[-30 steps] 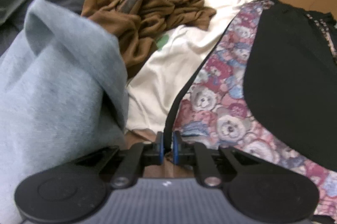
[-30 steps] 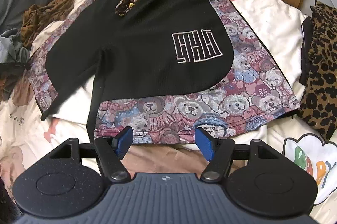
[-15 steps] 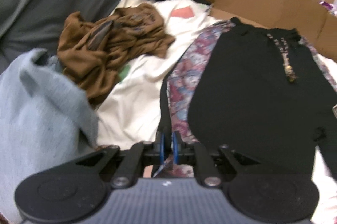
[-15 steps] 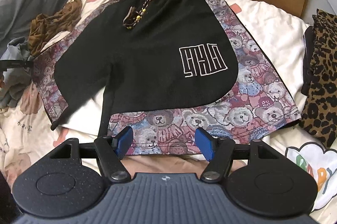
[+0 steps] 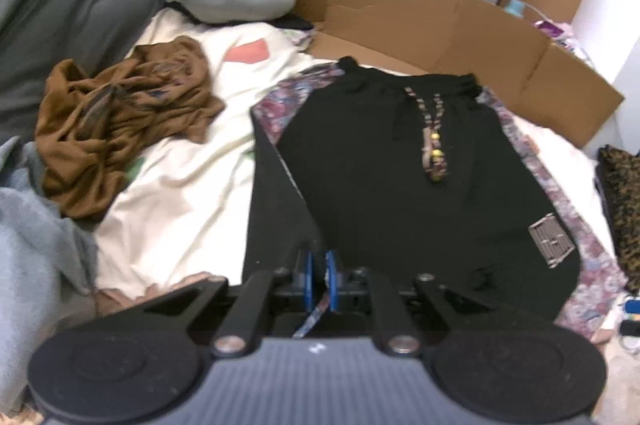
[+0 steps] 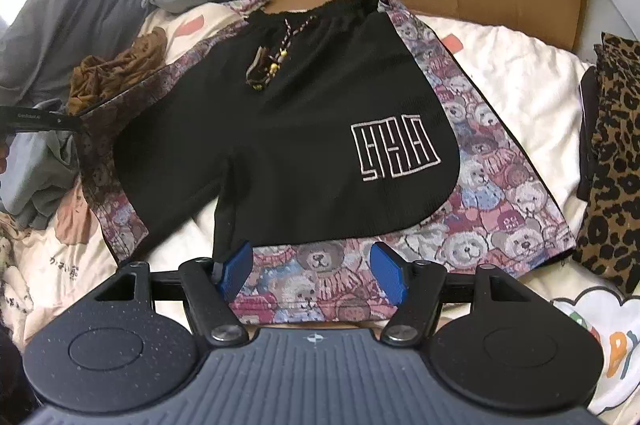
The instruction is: Fold clothes
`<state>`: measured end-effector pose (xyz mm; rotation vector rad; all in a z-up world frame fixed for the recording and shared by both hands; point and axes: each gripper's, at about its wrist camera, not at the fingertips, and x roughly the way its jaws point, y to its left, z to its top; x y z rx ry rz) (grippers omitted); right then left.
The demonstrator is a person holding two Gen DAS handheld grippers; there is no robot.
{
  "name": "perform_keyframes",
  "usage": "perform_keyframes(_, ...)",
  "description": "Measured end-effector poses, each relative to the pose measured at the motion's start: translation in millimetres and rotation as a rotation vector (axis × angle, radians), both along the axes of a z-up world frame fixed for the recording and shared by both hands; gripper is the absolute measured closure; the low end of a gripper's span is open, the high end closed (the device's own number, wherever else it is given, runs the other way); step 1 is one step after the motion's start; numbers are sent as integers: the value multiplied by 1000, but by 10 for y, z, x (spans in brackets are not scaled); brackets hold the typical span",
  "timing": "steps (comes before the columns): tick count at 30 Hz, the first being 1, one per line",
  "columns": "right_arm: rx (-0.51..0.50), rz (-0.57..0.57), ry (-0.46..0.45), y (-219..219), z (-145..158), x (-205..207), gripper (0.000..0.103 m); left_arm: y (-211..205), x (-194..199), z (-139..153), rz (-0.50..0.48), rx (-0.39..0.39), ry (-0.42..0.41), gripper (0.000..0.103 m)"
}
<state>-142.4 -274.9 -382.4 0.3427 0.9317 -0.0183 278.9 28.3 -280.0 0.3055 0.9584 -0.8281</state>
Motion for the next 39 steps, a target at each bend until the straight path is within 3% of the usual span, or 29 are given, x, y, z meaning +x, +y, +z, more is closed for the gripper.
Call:
perform_keyframes(22,88,-11,-121,68,158,182,32,-1043,-730,282,-172,-156,178,97)
perform_keyframes(28,108,1,-166,77,203,327,32,-1278,-943,282,-233,-170,217,97)
perform_keyframes(39,117,42,-219,170,258,612,39,-1490,-1171,295,-256,-200,270,98)
